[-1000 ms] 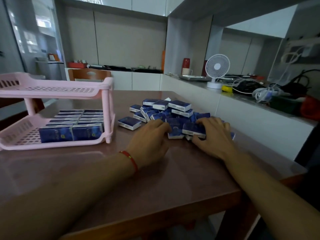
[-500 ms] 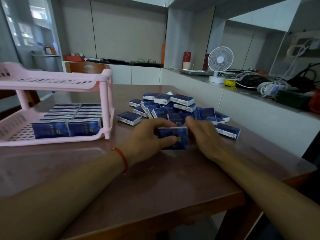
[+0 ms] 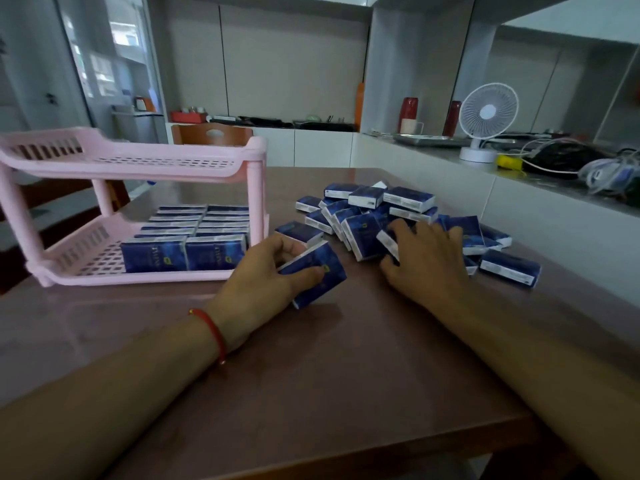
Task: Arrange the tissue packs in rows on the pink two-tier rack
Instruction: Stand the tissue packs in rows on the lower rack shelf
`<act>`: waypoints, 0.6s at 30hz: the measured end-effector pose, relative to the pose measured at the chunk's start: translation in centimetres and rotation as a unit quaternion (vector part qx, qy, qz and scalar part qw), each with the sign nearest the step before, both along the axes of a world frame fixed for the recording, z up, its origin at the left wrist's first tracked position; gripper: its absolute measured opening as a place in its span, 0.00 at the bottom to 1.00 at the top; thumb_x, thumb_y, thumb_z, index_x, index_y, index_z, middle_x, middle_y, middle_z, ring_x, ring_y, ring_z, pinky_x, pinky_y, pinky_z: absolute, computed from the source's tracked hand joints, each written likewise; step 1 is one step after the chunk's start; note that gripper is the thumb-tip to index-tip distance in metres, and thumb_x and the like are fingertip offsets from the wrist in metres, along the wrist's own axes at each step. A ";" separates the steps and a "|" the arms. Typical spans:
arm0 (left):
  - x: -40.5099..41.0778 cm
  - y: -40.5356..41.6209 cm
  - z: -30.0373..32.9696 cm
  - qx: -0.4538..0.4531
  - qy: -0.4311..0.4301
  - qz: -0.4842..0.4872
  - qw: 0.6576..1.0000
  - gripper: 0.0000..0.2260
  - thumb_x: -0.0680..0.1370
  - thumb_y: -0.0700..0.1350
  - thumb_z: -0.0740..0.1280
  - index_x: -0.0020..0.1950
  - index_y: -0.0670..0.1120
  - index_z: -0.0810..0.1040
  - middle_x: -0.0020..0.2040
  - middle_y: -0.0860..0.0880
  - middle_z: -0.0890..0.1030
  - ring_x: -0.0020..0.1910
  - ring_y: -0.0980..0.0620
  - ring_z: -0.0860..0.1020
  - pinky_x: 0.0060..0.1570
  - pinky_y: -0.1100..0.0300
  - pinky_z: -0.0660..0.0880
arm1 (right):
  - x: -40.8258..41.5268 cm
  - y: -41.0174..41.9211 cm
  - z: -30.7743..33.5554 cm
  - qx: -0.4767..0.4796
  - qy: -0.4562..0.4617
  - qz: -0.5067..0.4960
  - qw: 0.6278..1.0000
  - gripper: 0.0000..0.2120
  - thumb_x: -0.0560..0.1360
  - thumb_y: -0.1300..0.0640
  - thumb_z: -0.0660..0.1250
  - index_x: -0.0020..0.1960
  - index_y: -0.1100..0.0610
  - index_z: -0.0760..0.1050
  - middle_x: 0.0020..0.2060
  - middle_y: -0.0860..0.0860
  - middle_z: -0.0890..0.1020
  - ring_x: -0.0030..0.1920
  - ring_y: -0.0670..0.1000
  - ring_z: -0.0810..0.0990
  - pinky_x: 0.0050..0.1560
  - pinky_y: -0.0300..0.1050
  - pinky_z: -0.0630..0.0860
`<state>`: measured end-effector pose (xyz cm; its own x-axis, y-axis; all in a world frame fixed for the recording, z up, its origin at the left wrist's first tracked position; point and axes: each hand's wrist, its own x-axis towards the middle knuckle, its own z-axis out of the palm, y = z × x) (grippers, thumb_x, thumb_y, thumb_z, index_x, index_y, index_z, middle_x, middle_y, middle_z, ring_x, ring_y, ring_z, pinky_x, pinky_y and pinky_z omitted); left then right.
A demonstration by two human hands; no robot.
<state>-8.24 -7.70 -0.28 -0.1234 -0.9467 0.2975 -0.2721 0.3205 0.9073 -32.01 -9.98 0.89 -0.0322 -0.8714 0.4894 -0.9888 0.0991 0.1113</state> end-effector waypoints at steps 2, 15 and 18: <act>0.1 0.1 0.1 -0.004 0.008 0.002 1.000 0.12 0.72 0.43 0.77 0.52 0.43 0.79 0.45 0.46 0.86 0.43 0.54 0.84 0.42 0.62 0.80 | -0.7 0.7 0.5 -0.043 -0.148 0.070 0.986 0.19 0.76 0.47 0.66 0.64 0.50 0.71 0.53 0.51 0.82 0.50 0.54 0.79 0.55 0.52 0.70; 0.9 1.3 0.4 -0.126 -0.125 0.083 0.981 0.09 0.75 0.49 0.73 0.55 0.54 0.83 0.47 0.56 0.85 0.47 0.60 0.82 0.51 0.64 0.77 | 1.2 3.5 0.8 0.144 -0.526 0.391 0.742 0.15 0.75 0.66 0.70 0.60 0.54 0.77 0.52 0.50 0.86 0.52 0.50 0.85 0.50 0.46 0.83; 0.8 1.2 0.2 -0.075 -0.066 0.077 0.992 0.08 0.74 0.44 0.72 0.52 0.53 0.84 0.45 0.54 0.86 0.44 0.56 0.84 0.49 0.56 0.81 | 1.3 3.5 0.5 0.149 -0.521 0.369 0.755 0.14 0.73 0.64 0.73 0.55 0.54 0.75 0.50 0.48 0.86 0.51 0.50 0.85 0.50 0.46 0.83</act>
<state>-7.41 -6.52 -0.10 -0.0281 -0.9036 0.4274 -0.4409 0.3949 0.8060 -30.71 -6.49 1.43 0.2831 -0.9067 0.3127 -0.3283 -0.3980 -0.8566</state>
